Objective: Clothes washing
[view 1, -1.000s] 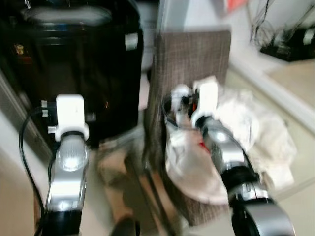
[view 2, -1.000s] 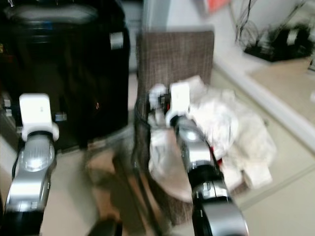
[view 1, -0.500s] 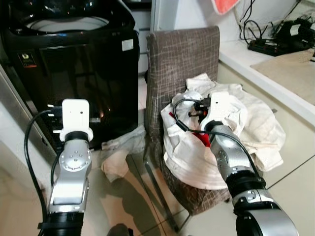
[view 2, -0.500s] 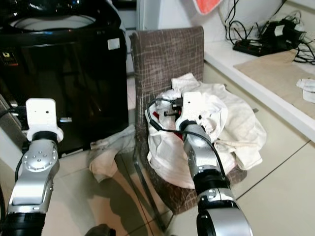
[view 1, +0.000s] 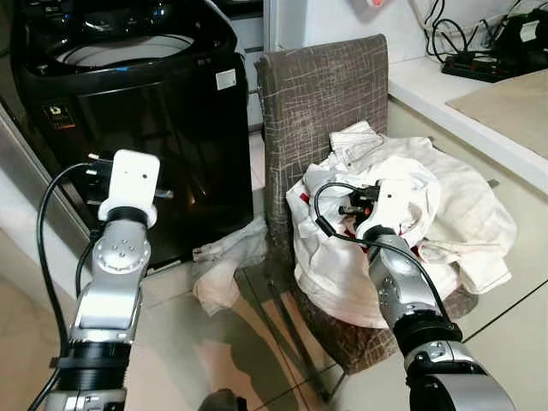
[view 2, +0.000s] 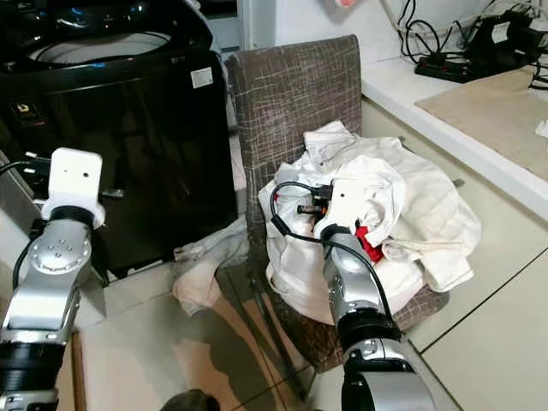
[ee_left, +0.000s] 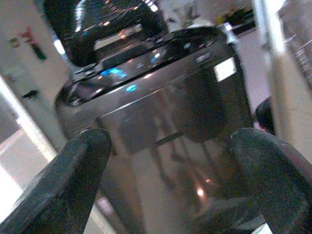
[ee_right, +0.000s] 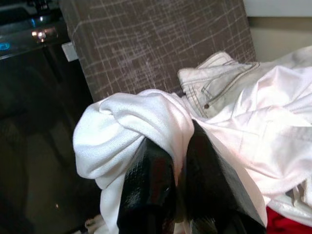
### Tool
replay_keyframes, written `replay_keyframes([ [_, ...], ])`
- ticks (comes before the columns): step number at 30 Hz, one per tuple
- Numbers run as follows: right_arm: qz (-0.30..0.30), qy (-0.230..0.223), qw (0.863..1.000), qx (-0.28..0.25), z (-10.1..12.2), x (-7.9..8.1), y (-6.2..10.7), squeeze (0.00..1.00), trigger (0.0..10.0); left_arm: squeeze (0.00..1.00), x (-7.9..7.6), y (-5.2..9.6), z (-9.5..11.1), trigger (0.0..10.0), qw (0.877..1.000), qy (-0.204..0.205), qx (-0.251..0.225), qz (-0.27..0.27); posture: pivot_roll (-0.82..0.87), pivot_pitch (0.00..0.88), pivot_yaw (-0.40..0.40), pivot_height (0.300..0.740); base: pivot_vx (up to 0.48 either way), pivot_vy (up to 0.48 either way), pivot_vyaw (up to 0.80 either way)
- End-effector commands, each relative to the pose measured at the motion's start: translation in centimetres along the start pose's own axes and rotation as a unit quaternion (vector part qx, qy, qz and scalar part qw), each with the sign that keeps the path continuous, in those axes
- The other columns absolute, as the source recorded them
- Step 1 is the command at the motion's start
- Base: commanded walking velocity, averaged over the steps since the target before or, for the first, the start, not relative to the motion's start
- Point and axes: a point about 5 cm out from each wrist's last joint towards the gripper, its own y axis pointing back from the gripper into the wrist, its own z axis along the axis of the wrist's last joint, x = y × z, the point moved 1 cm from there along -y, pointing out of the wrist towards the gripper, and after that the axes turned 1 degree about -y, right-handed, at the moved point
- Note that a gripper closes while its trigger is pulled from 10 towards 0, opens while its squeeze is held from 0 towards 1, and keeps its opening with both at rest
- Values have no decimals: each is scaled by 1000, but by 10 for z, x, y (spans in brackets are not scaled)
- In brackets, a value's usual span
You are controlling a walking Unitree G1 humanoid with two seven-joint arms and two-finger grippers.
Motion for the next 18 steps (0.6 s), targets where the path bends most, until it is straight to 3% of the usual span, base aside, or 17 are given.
replay_keyframes([
  [1, 1, 3, 1000, -12, 6, 3, -4, 0, 10000, 0, -4, -2, -1, 10000, 1000, 4, 5, -12, 12, 0, 59, 731, 0, 0, 0],
  [9, 20, 20, 999, -30, 18, 10, -10, 0, 10000, 0, -12, -2, -12, 10000, 998, 47, 34, -6, -3, 0, 35, 731, 0, 0, 0],
  [14, 30, 31, 999, -32, 21, 12, -12, 0, 10000, 0, -21, 1, -14, 10000, 998, 56, 33, -10, -5, 0, 10, 731, -427, 0, 0],
  [18, 40, 35, 998, -26, 20, 16, -13, 0, 10000, 0, -25, 3, -14, 10000, 997, 65, 30, -9, -2, 0, -2, 731, -76, 0, 722],
])
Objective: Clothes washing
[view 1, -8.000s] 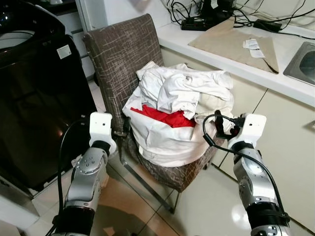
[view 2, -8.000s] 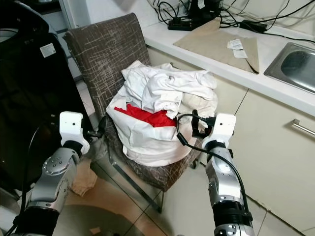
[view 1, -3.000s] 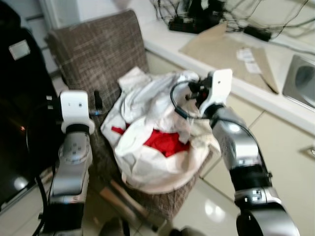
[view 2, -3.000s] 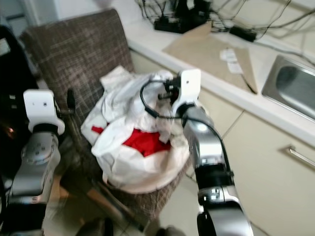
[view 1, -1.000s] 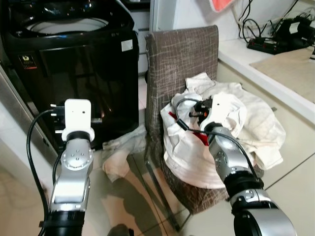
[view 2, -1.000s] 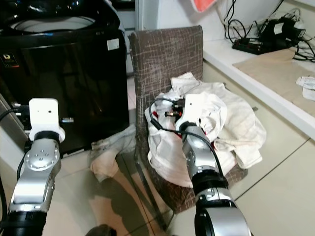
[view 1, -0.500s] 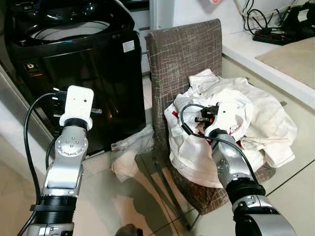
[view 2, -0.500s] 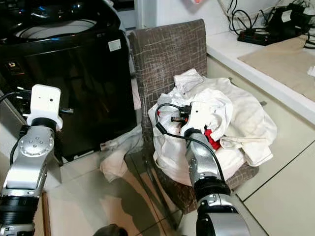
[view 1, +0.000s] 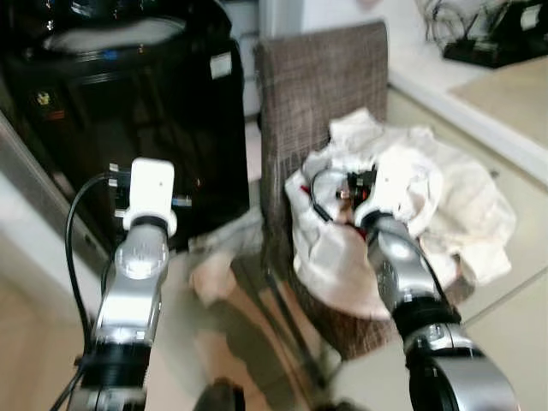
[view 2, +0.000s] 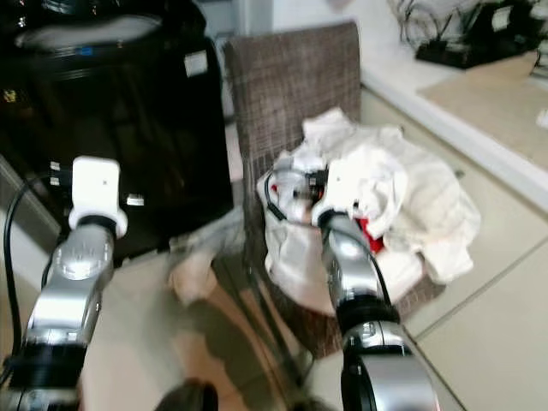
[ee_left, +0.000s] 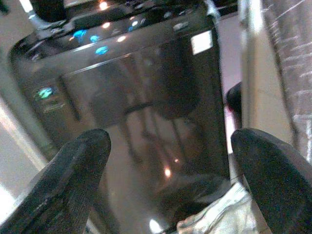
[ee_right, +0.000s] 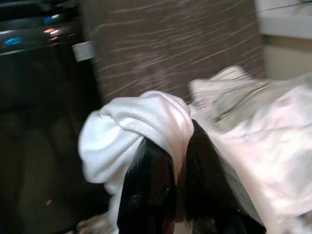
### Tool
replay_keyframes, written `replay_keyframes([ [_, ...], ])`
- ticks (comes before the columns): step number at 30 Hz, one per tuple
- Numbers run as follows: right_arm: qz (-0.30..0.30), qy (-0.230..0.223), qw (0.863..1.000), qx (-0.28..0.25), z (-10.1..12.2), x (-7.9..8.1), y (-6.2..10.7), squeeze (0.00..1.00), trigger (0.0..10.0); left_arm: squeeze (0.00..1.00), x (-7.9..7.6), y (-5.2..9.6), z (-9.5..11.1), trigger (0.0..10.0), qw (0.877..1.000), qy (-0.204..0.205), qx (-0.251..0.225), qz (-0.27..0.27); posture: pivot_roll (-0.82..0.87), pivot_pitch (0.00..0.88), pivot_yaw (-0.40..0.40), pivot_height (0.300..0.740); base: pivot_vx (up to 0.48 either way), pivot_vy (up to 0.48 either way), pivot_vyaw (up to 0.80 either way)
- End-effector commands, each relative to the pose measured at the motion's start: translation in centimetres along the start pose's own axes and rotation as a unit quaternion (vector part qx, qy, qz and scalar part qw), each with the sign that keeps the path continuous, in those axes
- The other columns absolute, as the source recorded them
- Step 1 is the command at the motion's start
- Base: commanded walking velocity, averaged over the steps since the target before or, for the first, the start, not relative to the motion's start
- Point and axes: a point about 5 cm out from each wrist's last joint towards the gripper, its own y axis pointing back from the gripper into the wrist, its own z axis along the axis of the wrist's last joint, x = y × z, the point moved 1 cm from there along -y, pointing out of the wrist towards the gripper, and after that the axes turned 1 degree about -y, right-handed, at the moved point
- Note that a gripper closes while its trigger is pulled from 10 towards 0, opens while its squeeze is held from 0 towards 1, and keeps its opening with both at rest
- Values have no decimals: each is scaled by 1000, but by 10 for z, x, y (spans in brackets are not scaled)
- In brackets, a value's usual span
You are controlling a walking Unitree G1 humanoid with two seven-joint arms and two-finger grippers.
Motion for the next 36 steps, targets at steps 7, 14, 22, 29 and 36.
replay_keyframes([
  [7, 22, 7, 1000, -1, 3, 6, -4, 4, 10000, 0, -3, 4, -2, 10000, 1000, 13, 0, 10, 0, 0, -16, 731, 0, 0, 725],
  [14, 26, 6, 1000, 1, 2, 6, -4, 67, 10000, 0, -8, 7, -3, 10000, 1000, 13, 2, 9, 6, 0, -22, 731, 0, 0, 670],
  [22, 18, 51, 995, -78, 54, 8, -22, 43, 10000, 0, -8, 6, -3, 10000, 1000, 13, -1, 12, 8, 0, -25, 731, 0, 0, 599],
  [29, 89, 21, 978, -189, 124, 36, -35, 0, 10000, 0, -10, 4, 1, 10000, 1000, 18, -7, 17, 1, 0, -28, 731, 0, 0, 76],
  [36, 146, -6, 966, -212, 135, 74, -34, 0, 10000, 0, -10, 3, 3, 10000, 1000, 21, -11, 21, 1, 0, -28, 731, 0, 0, 0],
])
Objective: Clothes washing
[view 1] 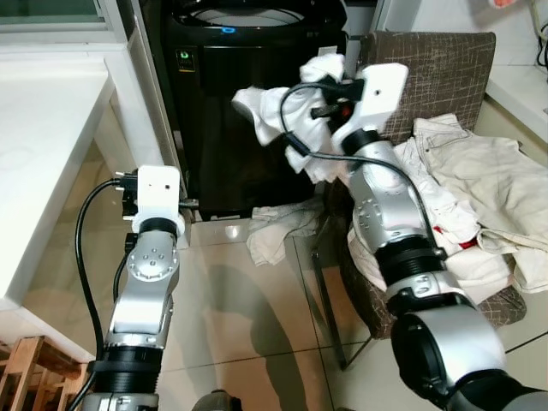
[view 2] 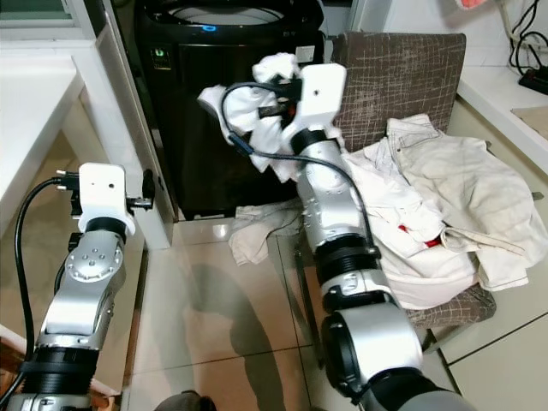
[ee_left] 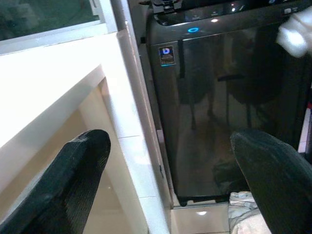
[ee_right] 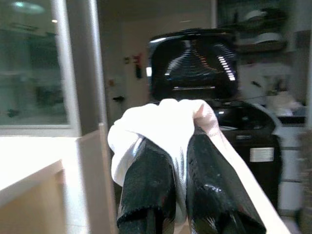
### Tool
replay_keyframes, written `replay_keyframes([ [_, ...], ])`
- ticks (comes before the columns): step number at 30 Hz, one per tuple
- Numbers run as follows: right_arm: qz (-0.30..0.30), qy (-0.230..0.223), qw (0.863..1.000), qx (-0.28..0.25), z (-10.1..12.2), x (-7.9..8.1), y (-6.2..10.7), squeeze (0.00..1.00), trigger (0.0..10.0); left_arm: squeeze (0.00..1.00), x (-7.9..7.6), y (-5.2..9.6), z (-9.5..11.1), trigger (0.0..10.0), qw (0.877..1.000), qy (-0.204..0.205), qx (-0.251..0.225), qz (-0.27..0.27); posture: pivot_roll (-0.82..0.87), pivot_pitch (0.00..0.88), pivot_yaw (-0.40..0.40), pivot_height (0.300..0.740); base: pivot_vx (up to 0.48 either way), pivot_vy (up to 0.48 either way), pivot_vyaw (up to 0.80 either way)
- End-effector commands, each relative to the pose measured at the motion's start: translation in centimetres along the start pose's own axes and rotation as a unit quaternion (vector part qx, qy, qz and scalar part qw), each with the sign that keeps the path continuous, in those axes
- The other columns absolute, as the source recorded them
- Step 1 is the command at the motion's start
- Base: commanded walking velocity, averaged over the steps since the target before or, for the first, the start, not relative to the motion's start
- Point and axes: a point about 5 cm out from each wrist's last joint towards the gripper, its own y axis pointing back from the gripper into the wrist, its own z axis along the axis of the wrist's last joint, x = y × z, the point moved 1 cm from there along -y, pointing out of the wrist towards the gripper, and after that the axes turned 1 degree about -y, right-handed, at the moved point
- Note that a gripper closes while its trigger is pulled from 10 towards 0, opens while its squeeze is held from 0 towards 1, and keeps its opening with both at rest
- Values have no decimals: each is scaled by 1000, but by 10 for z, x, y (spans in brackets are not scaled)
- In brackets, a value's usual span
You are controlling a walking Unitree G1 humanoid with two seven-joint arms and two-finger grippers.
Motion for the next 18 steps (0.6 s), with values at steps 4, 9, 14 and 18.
replay_keyframes([
  [4, 20, -22, 999, -31, 16, 11, -9, 0, 10000, 0, 2, -1, 1, 10000, 1000, -1, -3, 9, 1, 0, -28, 731, 0, 0, 0],
  [9, 84, -71, 991, -75, 36, 47, -14, 4, 10000, 0, 4, 0, -2, 10000, 1000, -4, 1, 12, 7, 0, -45, 731, 0, 0, 0],
  [14, 168, -107, 976, -93, 48, 90, -14, 0, 10000, 0, 4, 0, -2, 10000, 1000, -6, 1, 12, 4, 0, -44, 731, 0, 0, 0],
  [18, 189, -104, 973, -85, 45, 100, -12, 0, 10000, 0, 5, -1, -2, 10000, 1000, -6, 2, 14, 5, 0, -47, 731, 0, 0, 0],
])
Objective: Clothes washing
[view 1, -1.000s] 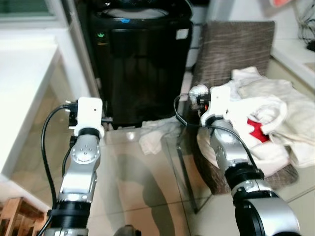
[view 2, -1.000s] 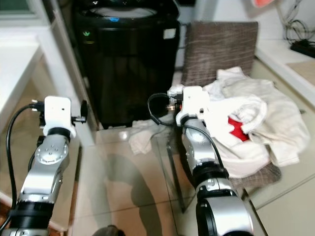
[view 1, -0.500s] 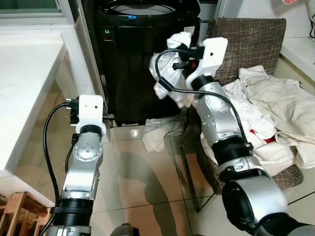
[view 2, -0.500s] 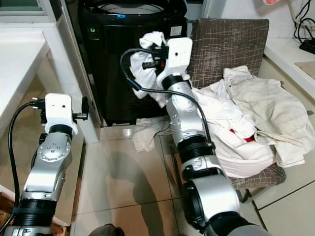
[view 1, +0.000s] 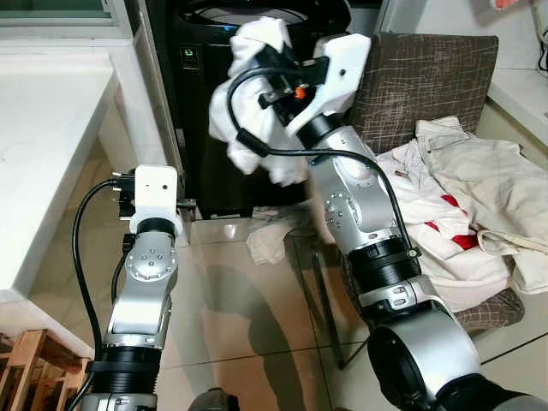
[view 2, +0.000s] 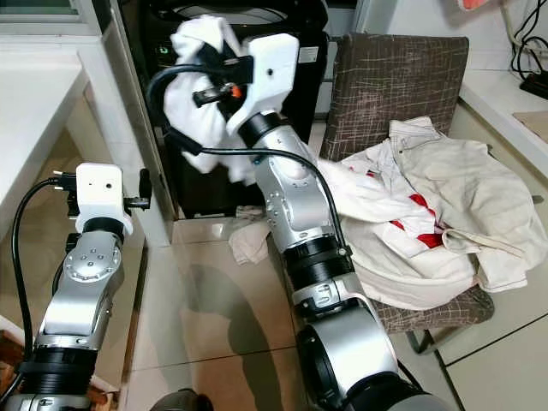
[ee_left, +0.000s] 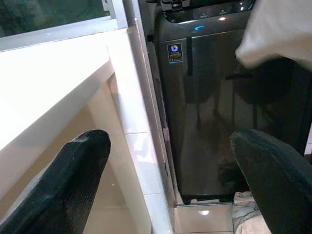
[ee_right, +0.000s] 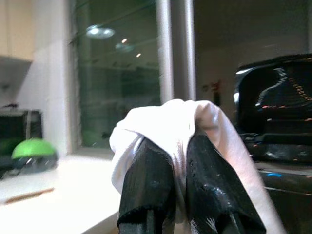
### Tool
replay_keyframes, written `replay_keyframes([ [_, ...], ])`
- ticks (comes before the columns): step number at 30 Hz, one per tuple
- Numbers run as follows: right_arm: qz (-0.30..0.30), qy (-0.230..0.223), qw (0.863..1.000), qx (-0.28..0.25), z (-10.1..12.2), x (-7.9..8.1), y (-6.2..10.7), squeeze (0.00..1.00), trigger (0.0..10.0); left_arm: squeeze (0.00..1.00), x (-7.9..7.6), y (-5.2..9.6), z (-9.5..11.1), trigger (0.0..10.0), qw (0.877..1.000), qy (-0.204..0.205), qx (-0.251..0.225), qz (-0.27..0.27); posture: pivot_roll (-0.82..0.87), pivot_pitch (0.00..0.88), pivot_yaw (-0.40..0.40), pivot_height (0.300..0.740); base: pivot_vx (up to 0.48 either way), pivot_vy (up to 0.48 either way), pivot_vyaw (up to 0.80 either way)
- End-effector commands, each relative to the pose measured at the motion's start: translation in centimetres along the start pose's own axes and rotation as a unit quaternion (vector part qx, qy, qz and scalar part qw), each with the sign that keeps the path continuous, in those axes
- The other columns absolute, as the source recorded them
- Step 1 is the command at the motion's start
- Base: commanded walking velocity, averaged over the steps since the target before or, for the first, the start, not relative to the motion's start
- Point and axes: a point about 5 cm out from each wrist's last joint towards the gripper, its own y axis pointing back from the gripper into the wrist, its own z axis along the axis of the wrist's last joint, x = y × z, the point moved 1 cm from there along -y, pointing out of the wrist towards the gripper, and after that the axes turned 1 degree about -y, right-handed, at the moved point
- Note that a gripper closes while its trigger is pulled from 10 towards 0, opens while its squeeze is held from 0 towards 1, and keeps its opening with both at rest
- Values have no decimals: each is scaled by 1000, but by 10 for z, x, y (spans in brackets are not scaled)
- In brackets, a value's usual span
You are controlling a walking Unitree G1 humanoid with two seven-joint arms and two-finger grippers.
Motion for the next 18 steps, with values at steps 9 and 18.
replay_keyframes([
  [9, -57, 56, 996, 49, -11, -33, 18, 0, 10000, 0, 33, -1, -13, 10000, 997, -40, 25, 67, 7, 0, -55, 731, 0, 0, 0],
  [18, -179, 121, 955, 203, -60, -87, 88, 4, 10000, 0, 57, -2, -17, 10000, 992, -35, 38, 112, 9, 0, -56, 731, 0, 0, 0],
])
